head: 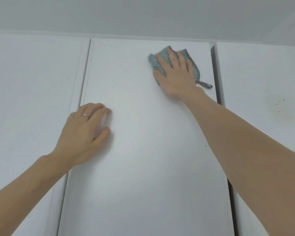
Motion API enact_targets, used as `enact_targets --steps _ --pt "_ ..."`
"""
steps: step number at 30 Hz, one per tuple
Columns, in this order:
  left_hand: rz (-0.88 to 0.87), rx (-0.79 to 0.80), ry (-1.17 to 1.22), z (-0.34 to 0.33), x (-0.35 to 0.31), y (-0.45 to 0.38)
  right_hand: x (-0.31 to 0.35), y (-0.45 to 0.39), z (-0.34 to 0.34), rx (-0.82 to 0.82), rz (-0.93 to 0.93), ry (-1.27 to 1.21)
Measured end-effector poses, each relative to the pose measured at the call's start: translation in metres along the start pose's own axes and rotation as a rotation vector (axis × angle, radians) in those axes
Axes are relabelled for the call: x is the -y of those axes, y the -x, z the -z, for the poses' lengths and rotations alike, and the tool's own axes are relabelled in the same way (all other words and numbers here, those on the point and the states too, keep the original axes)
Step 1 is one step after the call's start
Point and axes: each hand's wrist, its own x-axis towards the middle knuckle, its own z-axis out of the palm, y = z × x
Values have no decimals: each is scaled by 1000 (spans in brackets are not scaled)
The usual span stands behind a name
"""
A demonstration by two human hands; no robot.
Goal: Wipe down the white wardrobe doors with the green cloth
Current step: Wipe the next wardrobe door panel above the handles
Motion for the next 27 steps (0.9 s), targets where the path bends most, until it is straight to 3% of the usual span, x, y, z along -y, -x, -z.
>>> enact_targets --steps 4,10,14,19,27 --pt "47 27 -35 16 20 -6 46 -27 -6 15 -4 -9" --pt "42 46 -63 25 39 -10 134 -39 -23 6 172 -2" --pt "6 34 -75 25 43 -14 153 -41 -29 10 201 -8" --pt "20 -29 -63 17 38 -20 122 -37 -18 23 177 -25" --pt "37 -106 3 7 31 -22 -21 -4 8 -12 -174 -38"
